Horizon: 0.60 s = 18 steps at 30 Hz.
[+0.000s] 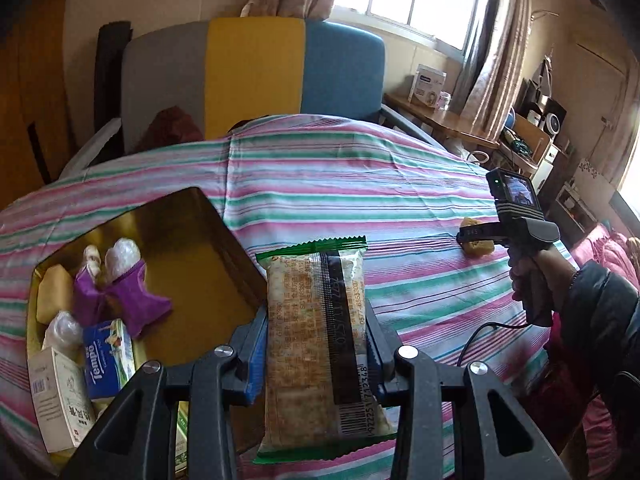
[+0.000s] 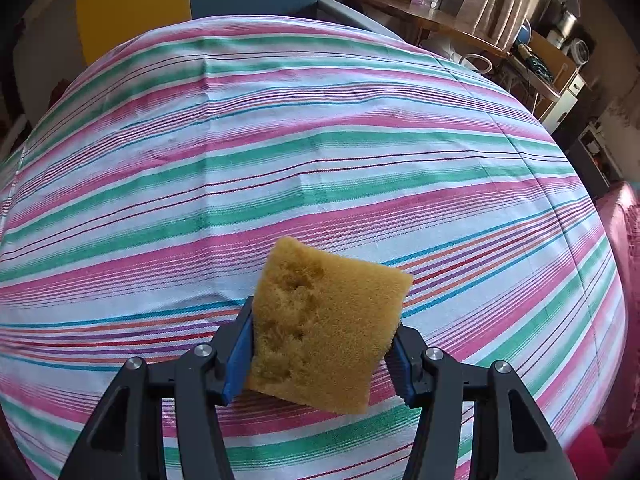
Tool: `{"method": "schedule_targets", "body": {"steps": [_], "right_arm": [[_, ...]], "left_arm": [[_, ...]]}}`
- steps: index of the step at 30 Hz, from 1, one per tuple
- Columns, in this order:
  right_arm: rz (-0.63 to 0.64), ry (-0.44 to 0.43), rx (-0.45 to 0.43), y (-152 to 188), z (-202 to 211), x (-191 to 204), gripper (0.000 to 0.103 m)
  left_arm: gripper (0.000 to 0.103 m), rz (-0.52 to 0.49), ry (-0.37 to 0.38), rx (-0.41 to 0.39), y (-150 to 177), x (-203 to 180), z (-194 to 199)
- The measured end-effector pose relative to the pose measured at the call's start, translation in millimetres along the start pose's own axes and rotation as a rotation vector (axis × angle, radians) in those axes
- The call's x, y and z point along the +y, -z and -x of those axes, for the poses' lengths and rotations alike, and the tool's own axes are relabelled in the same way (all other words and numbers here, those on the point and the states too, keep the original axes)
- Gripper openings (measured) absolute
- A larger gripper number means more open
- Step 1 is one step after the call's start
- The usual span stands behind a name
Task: Organize objects
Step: 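Carry the cracker packet into the gold tray and open the left tool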
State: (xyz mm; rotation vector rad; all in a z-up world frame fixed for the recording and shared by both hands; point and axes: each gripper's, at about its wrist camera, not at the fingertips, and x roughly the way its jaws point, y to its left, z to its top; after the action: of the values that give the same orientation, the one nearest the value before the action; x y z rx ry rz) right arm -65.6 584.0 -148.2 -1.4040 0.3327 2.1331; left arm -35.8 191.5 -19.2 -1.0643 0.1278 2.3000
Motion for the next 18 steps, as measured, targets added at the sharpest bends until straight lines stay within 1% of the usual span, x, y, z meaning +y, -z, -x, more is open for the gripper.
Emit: {"method": "schedule_targets", "body": {"steps": [2, 5, 8, 12, 14, 18], "right_arm": [[0.007, 0.006, -0.002, 1, 1, 2, 0.057], [0.018, 0.013, -0.003, 2, 2, 5, 0.057], [0.023, 0.015, -0.002, 2, 3, 5, 0.057], [0.040, 0.024, 0.000, 0, 3, 7, 0.057], [0.041, 0.024, 0.002, 0, 2, 7, 0.057], [0.044, 0.023, 0.005, -2, 1, 6, 0.057]], "left_arm": [[0.040, 0.046, 0.019, 0.018, 1, 14, -1], [0.040, 0.162, 0.043, 0.050, -1, 46, -4], [0.040, 0.278, 0.029, 0.074, -6, 84, -12], [0.040, 0.394, 0.015, 0.089, -19, 127, -24], [0.040, 0.430, 0.004, 0.097, -27, 142, -36], [0.040, 0.476, -0.022, 0.124, -40, 159, -63]]}}
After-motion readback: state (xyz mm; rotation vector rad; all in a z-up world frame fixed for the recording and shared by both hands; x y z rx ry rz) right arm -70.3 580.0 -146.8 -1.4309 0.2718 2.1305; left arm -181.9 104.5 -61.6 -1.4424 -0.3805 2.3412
